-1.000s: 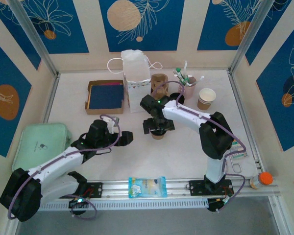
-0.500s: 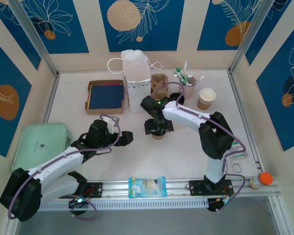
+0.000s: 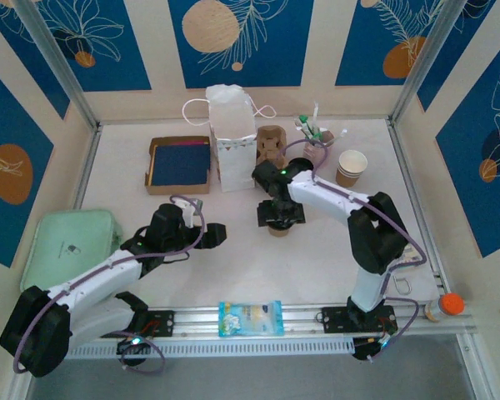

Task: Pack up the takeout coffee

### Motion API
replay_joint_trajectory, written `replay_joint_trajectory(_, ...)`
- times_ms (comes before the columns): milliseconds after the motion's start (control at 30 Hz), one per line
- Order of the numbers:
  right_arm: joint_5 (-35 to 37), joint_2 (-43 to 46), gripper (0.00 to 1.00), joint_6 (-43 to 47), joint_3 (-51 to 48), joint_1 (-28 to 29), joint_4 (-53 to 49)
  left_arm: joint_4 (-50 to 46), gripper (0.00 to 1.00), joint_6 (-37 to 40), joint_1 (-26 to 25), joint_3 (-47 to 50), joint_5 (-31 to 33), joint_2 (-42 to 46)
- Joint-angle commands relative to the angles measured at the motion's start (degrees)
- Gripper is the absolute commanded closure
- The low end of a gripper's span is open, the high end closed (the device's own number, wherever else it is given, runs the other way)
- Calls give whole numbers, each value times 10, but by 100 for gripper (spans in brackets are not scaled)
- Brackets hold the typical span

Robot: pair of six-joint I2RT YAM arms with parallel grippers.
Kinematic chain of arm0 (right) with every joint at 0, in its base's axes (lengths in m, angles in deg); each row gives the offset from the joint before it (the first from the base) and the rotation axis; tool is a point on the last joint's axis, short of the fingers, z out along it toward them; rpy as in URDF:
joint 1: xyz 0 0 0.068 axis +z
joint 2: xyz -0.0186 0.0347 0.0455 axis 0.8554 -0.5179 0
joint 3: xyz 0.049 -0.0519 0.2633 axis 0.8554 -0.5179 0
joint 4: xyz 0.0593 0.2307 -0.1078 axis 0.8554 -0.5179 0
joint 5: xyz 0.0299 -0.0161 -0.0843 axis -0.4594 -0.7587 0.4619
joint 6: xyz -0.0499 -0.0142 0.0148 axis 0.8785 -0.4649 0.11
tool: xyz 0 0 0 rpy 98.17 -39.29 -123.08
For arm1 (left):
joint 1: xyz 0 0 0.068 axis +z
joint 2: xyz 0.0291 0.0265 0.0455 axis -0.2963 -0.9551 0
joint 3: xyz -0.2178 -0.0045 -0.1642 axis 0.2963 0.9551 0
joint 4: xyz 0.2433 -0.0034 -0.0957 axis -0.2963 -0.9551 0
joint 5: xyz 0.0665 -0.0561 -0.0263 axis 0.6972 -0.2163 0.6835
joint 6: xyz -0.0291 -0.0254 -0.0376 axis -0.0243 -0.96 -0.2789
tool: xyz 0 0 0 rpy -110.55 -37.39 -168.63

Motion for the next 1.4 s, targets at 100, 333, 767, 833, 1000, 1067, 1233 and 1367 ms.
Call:
replay_joint_trajectory(100,1,66,15,22,-58,-91,-6,3,4,2,6,6,5,4)
replay_joint_trajectory(333,7,117,15,52,-113,-229,4,6,4,3,6,-4,2,-5)
replay_joint_trajectory(767,17,126,15,68,-123,-395,20,1,4,9,6,-17,-6,-10)
replay_joint_trajectory(833,19,119,15,65,-124,-409,25,-3,4,11,6,-15,-3,-3)
replay_joint_trajectory(1000,35,106,15,59,-128,-422,34,-7,4,13,6,-12,-1,4)
replay_joint_trajectory(1067,35,104,14,59,-129,-434,37,-6,4,14,6,-13,-1,2)
replay_joint_trajectory(1233,33,103,14,58,-133,-464,47,-7,4,14,6,-14,-2,-1)
replay_joint_trajectory(1367,24,96,12,58,-139,-470,59,-9,4,14,6,-13,-1,2)
